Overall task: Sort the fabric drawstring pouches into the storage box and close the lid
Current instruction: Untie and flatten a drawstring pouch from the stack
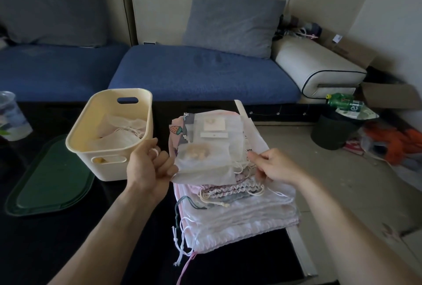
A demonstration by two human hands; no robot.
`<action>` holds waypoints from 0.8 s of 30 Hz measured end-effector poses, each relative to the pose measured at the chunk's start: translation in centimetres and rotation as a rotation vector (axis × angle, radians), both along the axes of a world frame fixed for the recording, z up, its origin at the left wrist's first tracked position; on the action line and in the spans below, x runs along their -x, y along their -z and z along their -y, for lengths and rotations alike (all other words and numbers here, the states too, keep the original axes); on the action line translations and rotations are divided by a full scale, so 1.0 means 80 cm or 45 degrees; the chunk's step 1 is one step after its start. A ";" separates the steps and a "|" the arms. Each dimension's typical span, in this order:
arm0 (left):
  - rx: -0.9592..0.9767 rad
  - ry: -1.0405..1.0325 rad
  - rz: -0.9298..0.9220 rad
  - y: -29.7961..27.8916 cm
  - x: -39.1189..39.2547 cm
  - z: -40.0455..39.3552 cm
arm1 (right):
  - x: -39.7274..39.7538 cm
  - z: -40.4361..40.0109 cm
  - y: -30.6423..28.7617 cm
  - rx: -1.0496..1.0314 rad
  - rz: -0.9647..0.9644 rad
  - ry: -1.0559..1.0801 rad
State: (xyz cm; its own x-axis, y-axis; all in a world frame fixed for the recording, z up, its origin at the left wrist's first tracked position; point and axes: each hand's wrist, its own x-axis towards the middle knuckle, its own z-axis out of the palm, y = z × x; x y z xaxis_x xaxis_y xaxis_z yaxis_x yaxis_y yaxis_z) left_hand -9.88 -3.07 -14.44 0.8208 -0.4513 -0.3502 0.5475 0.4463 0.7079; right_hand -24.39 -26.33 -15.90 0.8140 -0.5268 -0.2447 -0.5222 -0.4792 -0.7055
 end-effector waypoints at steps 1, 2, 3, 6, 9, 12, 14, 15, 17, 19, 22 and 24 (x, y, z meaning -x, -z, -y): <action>-0.045 0.039 0.024 -0.001 -0.002 -0.001 | 0.000 0.001 -0.004 -0.084 0.064 0.062; -0.086 0.093 0.040 -0.002 -0.002 -0.002 | 0.001 0.002 -0.008 -0.210 0.144 0.135; -0.112 0.150 0.044 -0.002 -0.003 -0.002 | 0.001 0.003 -0.010 -0.360 0.236 0.210; -0.194 0.275 0.053 -0.003 -0.002 0.001 | -0.006 -0.004 -0.016 -0.883 0.577 0.358; -0.305 0.372 0.134 -0.002 0.002 0.007 | -0.020 -0.030 -0.022 -1.406 0.925 0.310; -0.365 0.466 0.255 0.000 0.008 0.009 | -0.031 -0.058 -0.028 -1.649 0.988 0.252; -0.360 0.496 0.313 0.002 0.011 0.010 | -0.036 -0.066 -0.027 -1.743 0.908 0.219; -0.352 0.502 0.332 0.002 0.012 0.010 | -0.038 -0.066 -0.025 -1.760 0.836 0.179; -0.370 0.514 0.389 0.004 0.012 0.008 | -0.040 -0.064 -0.020 -1.677 0.686 0.127; -0.487 0.503 0.523 0.005 0.012 0.006 | -0.039 -0.062 -0.016 -1.496 0.563 0.117; -0.831 0.372 0.882 0.006 0.015 0.006 | -0.035 -0.058 -0.018 -1.147 0.445 0.086; -0.914 0.341 0.995 0.005 0.015 0.006 | -0.033 -0.054 -0.018 -0.914 0.362 0.038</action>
